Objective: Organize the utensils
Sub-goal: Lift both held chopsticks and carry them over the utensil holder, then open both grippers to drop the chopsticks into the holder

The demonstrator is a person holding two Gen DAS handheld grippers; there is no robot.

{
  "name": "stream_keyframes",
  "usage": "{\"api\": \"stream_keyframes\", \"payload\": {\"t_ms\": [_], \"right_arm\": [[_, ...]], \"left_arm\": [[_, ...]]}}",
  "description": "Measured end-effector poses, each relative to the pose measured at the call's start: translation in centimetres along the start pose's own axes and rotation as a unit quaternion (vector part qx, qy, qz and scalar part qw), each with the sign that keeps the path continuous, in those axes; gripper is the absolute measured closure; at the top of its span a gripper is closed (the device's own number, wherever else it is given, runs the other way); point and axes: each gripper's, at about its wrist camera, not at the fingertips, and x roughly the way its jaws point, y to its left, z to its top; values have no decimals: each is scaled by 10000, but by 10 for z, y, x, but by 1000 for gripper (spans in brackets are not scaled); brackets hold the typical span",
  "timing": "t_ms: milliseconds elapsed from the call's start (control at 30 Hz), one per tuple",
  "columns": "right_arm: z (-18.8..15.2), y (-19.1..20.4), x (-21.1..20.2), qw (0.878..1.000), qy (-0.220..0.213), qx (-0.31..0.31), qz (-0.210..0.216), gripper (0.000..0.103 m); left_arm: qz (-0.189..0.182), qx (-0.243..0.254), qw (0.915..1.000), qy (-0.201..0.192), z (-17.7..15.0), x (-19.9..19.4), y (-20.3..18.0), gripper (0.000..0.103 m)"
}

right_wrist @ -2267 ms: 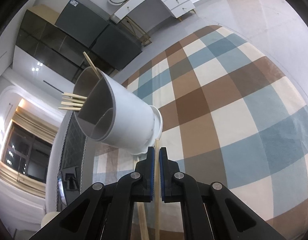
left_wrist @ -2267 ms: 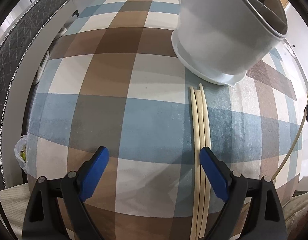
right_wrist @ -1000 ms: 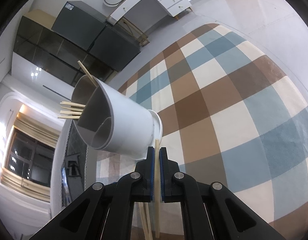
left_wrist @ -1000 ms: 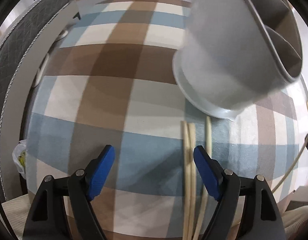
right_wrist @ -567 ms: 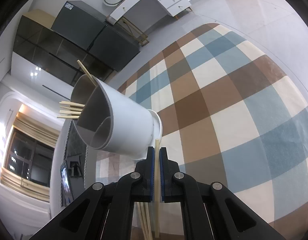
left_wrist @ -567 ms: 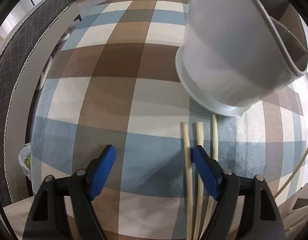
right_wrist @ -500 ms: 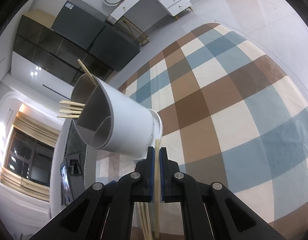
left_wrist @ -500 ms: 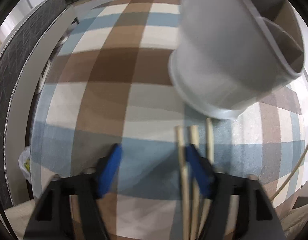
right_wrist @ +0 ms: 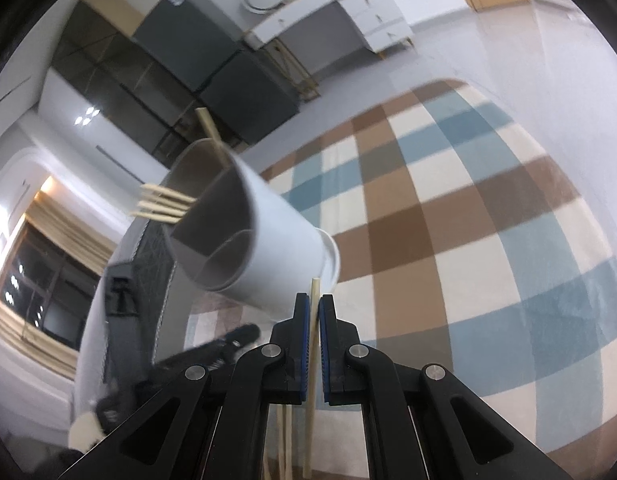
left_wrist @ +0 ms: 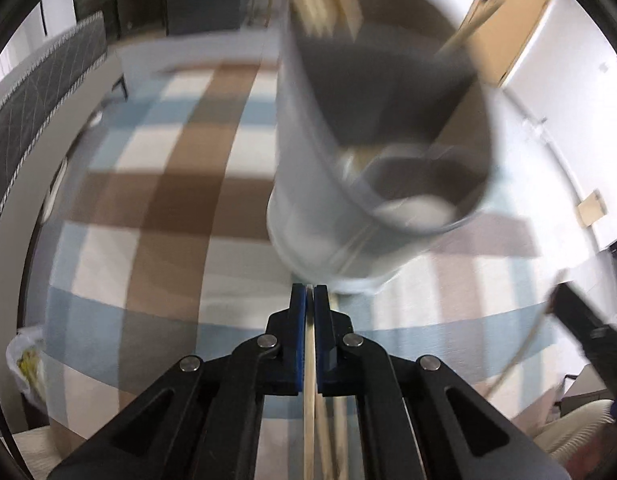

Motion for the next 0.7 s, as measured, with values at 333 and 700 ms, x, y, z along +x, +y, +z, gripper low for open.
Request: {"api": "stream_keyframes", "payload": {"t_ms": [333, 700], "right_arm": [[-26, 56, -32, 9928, -488, -1088, -113, 99], [-31, 82, -57, 9849, -843, -1492, -243, 99]], "left_arm": [[-325, 277, 9932, -1085, -21, -89, -12, 103], [-485, 424, 9894, -1304, -25, -121, -9, 103]]}}
